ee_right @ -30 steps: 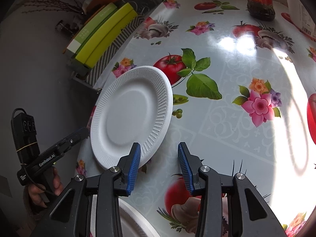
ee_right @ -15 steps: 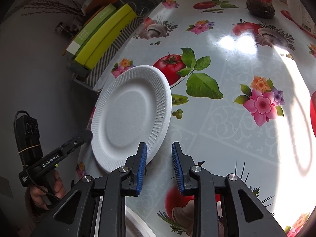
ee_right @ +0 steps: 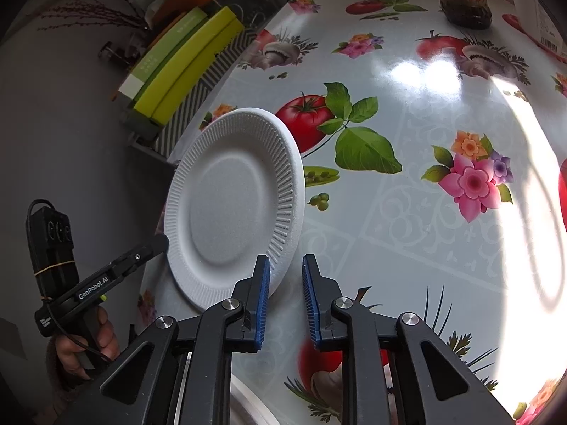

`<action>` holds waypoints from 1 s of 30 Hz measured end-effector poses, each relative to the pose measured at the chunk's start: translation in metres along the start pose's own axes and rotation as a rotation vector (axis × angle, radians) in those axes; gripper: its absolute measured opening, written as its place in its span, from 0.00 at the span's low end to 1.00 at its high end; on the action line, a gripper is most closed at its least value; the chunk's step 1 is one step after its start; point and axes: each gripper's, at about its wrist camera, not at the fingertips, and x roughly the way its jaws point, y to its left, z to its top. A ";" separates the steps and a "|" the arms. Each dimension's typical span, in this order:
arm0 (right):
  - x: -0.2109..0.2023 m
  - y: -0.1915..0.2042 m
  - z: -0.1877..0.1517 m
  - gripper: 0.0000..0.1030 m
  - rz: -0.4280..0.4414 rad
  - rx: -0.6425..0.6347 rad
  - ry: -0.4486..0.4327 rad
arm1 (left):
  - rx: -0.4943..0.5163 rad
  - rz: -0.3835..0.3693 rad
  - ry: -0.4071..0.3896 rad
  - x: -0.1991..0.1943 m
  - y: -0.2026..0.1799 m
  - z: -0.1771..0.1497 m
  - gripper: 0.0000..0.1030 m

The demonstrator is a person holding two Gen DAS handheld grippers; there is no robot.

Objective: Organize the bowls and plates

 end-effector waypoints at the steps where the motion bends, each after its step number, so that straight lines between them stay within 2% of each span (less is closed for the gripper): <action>1: 0.000 0.000 0.000 0.18 0.002 0.001 0.002 | -0.002 -0.006 0.001 0.000 0.000 0.000 0.13; 7: -0.001 -0.001 0.000 0.18 -0.002 0.011 -0.001 | -0.076 -0.089 0.029 0.005 0.012 0.002 0.13; 16: -0.001 -0.001 -0.001 0.18 0.000 0.014 -0.001 | -0.118 -0.143 0.029 0.006 0.017 0.003 0.13; 19: -0.001 -0.001 -0.001 0.18 -0.002 0.014 -0.002 | -0.135 -0.155 0.028 0.006 0.020 0.003 0.17; 21: -0.001 -0.001 -0.001 0.18 -0.001 0.014 -0.003 | -0.150 -0.168 0.032 0.007 0.023 0.004 0.25; 23: -0.001 -0.002 0.000 0.18 0.003 0.020 -0.004 | -0.164 -0.183 0.041 0.009 0.025 0.004 0.25; 30: -0.002 -0.001 0.000 0.18 0.002 0.020 -0.004 | -0.156 -0.155 0.033 0.006 0.022 0.003 0.25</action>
